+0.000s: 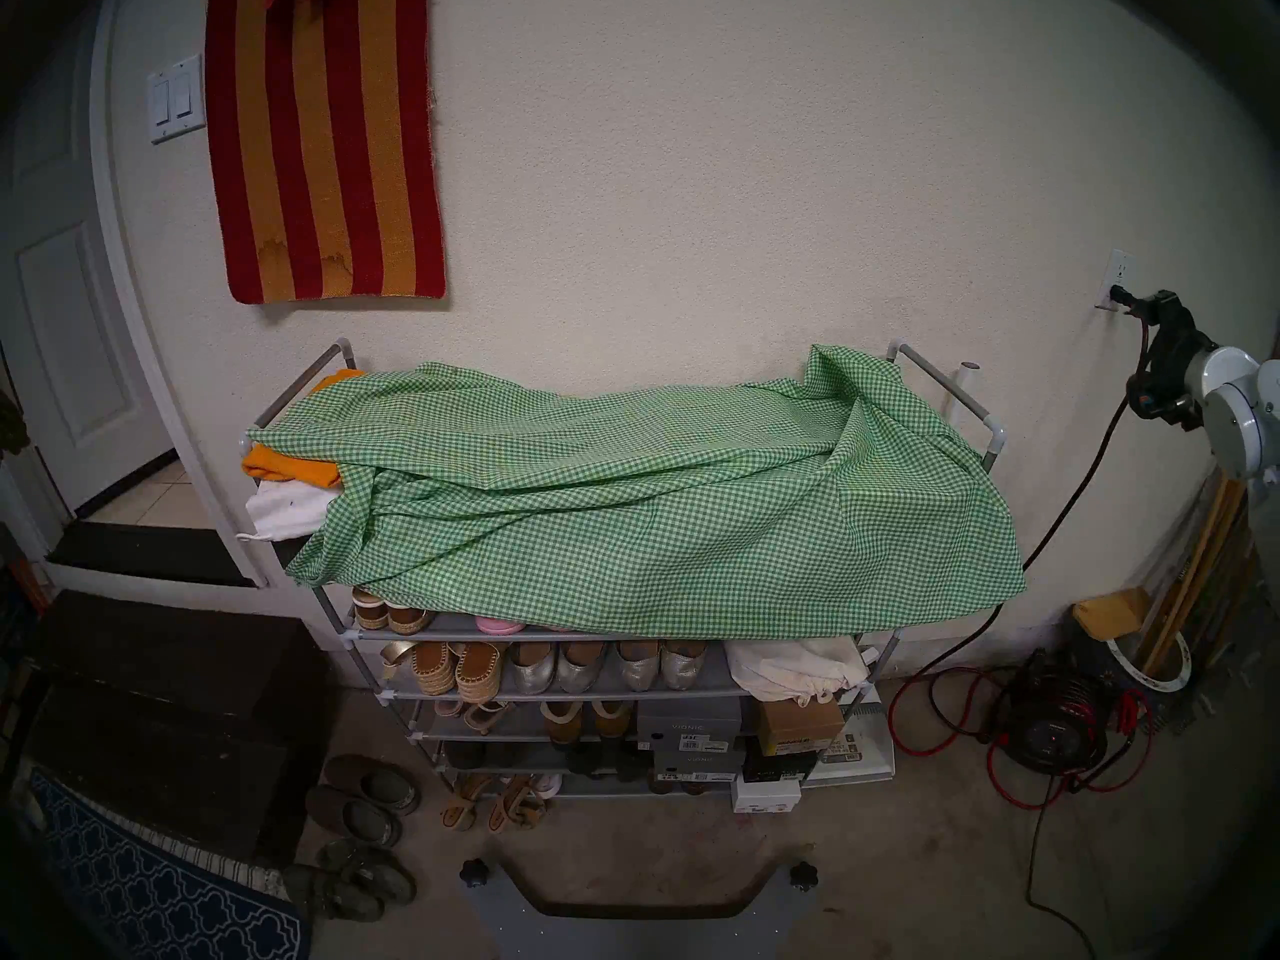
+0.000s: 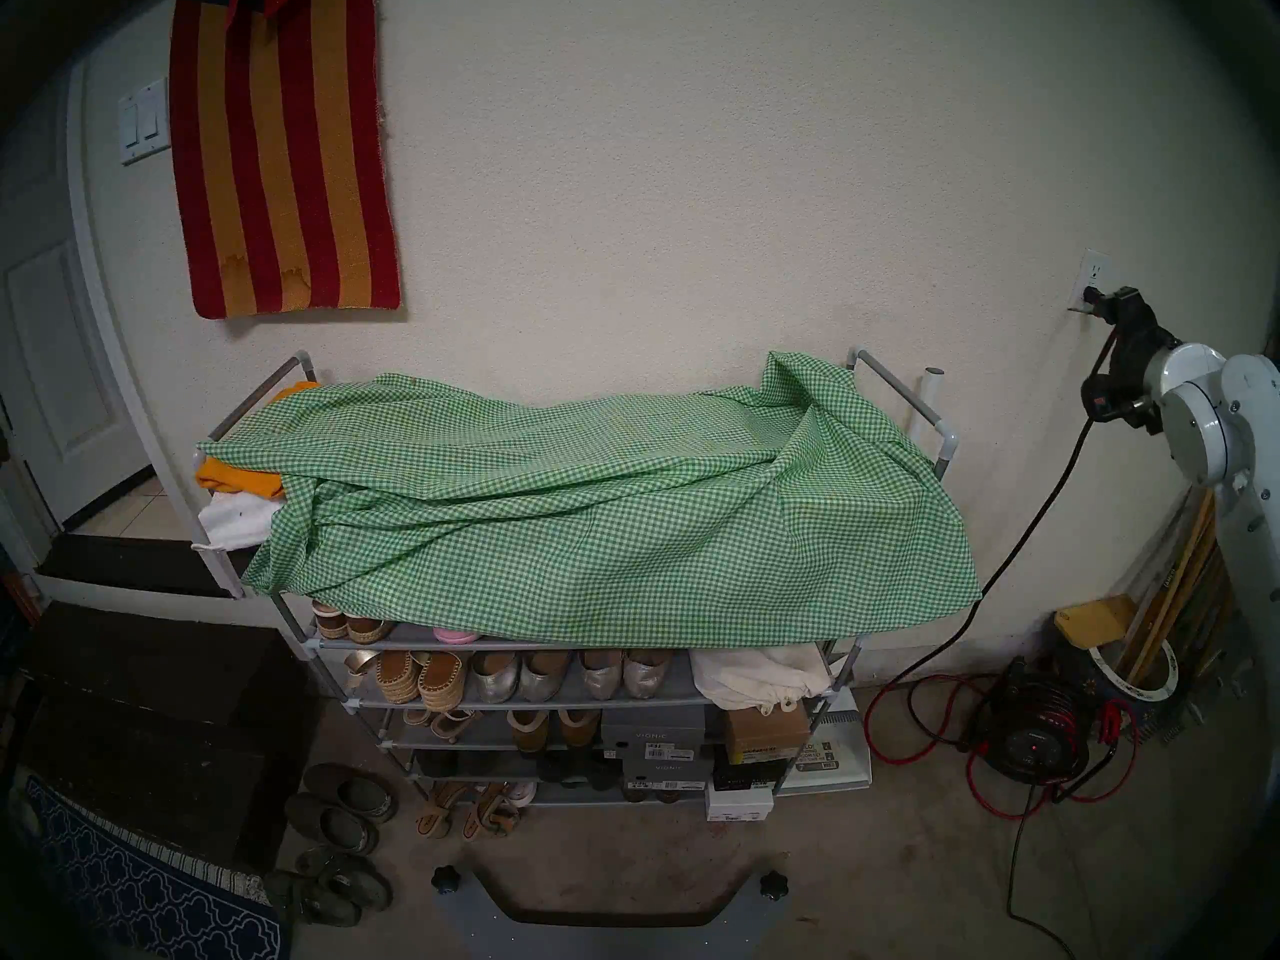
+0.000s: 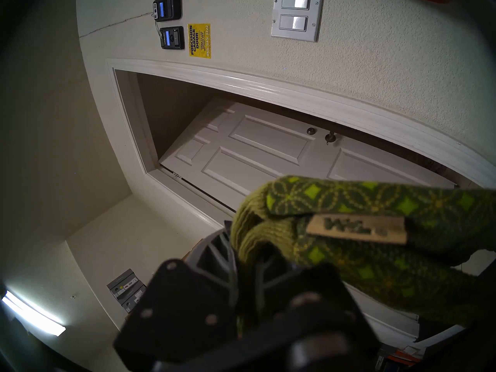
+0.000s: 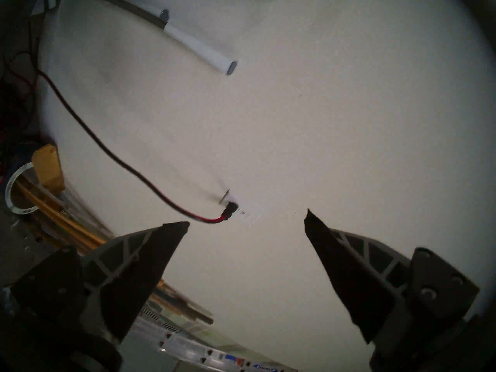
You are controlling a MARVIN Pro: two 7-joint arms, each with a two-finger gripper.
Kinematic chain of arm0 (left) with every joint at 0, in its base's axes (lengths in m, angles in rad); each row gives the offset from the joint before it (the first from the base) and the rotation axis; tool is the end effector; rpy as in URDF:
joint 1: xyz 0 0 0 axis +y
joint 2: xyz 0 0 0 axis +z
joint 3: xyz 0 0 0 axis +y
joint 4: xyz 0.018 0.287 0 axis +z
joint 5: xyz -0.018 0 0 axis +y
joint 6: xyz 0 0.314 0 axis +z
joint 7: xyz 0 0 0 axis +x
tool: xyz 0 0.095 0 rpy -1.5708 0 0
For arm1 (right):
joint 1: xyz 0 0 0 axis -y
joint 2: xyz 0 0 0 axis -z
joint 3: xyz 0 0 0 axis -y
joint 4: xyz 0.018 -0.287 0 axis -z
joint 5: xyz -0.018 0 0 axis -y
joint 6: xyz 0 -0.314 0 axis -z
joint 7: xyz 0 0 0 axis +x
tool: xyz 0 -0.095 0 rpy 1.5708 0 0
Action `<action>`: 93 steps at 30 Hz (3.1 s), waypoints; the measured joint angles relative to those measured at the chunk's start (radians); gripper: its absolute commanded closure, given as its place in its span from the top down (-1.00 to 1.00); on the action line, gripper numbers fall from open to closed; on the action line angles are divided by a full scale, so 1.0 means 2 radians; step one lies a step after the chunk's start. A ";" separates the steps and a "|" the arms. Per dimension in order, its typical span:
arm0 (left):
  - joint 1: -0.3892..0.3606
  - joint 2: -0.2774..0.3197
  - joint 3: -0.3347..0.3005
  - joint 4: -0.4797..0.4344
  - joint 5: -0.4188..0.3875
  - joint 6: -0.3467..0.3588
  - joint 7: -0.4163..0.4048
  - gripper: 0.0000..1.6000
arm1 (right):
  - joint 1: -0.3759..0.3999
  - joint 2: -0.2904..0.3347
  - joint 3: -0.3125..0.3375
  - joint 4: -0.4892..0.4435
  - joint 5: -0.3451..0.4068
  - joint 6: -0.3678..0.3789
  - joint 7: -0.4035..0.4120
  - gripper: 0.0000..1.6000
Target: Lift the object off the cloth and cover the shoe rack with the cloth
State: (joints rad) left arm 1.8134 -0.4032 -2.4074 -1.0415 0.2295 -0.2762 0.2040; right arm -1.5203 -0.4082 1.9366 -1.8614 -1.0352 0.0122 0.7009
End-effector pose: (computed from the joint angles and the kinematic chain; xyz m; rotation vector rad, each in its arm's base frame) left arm 0.2501 0.5543 0.0135 -1.0612 0.3071 -1.1763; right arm 0.3916 -0.2710 0.0309 0.9744 1.3369 0.4990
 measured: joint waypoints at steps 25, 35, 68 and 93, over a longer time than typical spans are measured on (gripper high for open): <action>-0.008 -0.003 0.000 -0.002 0.004 0.003 -0.001 -1.00 | 0.020 -0.107 -0.020 -0.207 0.203 0.073 -0.053 1.00; -0.010 -0.005 -0.001 -0.003 0.007 -0.002 -0.004 -1.00 | -0.006 -0.166 -0.011 -0.228 0.265 0.163 -0.055 1.00; -0.017 -0.011 -0.006 -0.006 0.015 -0.007 -0.014 -1.00 | 0.111 -0.202 -0.220 -0.089 0.195 0.147 -0.138 1.00; -0.024 -0.015 -0.007 -0.008 0.021 -0.007 -0.019 -1.00 | 0.195 -0.233 -0.293 0.017 0.157 0.133 -0.135 1.00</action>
State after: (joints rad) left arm 1.7649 -0.4330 -2.4224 -1.0570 0.2723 -0.2900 0.1651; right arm -1.1308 -0.8734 1.3499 -1.8276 -0.7215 0.2781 0.4309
